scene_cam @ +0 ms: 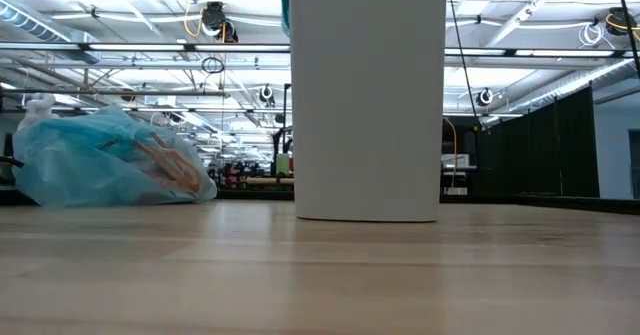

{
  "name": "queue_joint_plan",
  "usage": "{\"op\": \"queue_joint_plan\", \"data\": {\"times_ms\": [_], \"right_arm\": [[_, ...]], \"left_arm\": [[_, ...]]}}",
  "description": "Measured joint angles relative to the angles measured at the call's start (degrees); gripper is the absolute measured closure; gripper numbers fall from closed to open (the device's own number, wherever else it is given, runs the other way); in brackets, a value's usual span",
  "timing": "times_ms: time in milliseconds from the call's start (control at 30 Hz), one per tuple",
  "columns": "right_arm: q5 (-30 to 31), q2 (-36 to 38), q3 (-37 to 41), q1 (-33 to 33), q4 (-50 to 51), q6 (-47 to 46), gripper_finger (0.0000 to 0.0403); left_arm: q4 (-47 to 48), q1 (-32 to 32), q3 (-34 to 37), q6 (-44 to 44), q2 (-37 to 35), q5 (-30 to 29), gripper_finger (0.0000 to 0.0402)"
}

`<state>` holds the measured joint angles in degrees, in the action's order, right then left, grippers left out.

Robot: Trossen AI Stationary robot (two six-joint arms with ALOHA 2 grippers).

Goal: Place trash/remove bag and relplace
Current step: Insert the new blue trash bag into the white trash bin

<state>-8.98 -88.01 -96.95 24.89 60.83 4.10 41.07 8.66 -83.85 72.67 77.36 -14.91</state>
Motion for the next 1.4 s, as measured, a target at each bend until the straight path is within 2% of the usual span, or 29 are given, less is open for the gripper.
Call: {"op": "queue_joint_plan", "data": {"times_ms": [233, 500, 600, 767, 967, 1067, 1167, 1267, 1400], "right_arm": [[0.07, 0.00, 0.00, 1.46, -0.51, 0.00, 0.0323], [0.20, 0.00, -0.02, 2.12, -0.46, 0.24, 0.0323], [0.22, 0.00, -0.02, 2.11, -0.79, 0.22, 0.0324], [0.11, -0.27, -0.03, 2.58, -2.30, 0.13, 0.0343], [-0.35, -2.34, -0.27, 3.32, -2.58, 0.39, 0.0384], [-0.34, -2.80, -0.26, 3.34, -4.43, 0.74, 0.0390], [-3.91, -1.80, -0.03, 3.84, -4.09, 1.31, 0.0381], [-8.95, -0.45, 0.02, 4.45, -4.84, 1.77, 0.0353], [-9.39, 0.25, -0.02, 4.46, -1.56, 3.69, 0.0308]], "left_arm": [[0.00, 1.28, 0.01, 0.53, 2.64, 1.63, 0.0250], [-0.32, 1.23, 0.02, 1.63, 3.54, 1.63, 0.0262], [-0.53, 1.73, 0.02, 1.66, 3.59, 1.65, 0.0296], [-4.29, 3.43, 0.02, -0.62, 4.08, 1.17, 0.0389], [-6.26, 5.43, -0.03, -0.99, 6.36, -0.01, 0.0400], [-6.60, 6.50, -0.01, -0.97, 8.63, -0.81, 0.0400], [-8.83, 7.96, -0.01, -1.01, 10.53, -1.76, 0.0398], [-11.19, 9.68, -0.01, -1.00, 11.15, -3.48, 0.0398], [-11.36, 11.80, -0.01, -0.97, 11.04, -7.40, 0.0398]]}}
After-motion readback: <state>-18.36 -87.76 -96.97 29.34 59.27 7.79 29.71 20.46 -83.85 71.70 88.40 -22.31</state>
